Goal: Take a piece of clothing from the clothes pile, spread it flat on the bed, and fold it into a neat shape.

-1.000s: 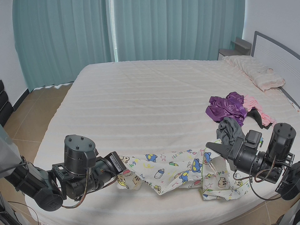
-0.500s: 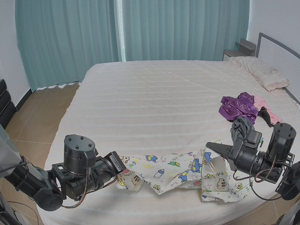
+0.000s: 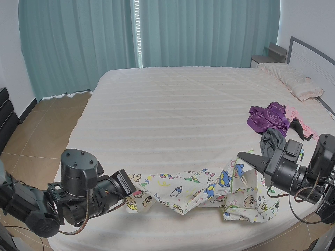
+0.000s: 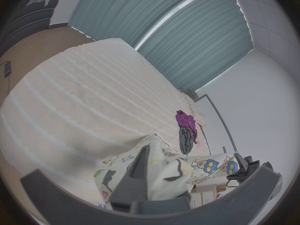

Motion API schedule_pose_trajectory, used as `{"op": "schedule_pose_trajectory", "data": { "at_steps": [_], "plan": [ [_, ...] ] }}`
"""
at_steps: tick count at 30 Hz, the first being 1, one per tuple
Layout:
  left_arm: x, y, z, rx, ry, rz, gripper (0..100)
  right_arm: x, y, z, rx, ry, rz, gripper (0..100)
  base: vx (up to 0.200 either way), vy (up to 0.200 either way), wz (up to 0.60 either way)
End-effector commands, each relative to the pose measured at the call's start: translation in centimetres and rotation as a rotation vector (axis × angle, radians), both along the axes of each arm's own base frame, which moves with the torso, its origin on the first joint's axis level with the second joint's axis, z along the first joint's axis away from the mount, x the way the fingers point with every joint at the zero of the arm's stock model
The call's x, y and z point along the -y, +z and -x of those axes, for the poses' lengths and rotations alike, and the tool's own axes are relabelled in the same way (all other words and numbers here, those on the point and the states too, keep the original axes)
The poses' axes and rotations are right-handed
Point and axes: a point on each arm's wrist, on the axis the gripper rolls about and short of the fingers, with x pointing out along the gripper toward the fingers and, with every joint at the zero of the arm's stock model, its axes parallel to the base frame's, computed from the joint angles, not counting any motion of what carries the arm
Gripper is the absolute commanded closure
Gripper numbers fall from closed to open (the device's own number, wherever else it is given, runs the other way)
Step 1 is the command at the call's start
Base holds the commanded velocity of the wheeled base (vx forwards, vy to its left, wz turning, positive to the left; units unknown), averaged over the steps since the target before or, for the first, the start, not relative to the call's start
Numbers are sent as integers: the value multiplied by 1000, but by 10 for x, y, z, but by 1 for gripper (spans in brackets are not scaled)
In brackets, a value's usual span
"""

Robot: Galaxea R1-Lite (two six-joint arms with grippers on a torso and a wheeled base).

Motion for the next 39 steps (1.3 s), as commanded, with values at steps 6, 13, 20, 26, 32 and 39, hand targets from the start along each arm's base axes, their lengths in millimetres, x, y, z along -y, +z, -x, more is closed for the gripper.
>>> {"op": "schedule_pose_trajectory", "data": {
  "at_steps": [6, 13, 20, 26, 32, 39],
  "plan": [
    [-19, 43, 32, 121, -26, 91, 100, 27, 44, 43, 276, 10, -49, 100, -200, 0, 0],
    [-43, 70, 63, 281, -63, 104, 100, 45, 70, 73, 472, 70, -98, 100, -171, 0, 0],
    [-69, 95, 93, 406, -83, 90, 100, 58, 85, 93, 601, 108, -132, 100, 0, 0, 0],
    [-82, 115, 108, 475, -81, 108, 100, 65, 108, 106, 715, 124, -185, 100, 0, 0, 0],
    [-83, 127, 108, 482, -78, 86, 100, 61, 122, 91, 721, 91, -175, 100, 0, 0, 0],
    [-65, 109, 67, 358, -20, -24, 100, 44, 103, 31, 561, 11, -55, 100, 0, 0, 0]
  ]
}}
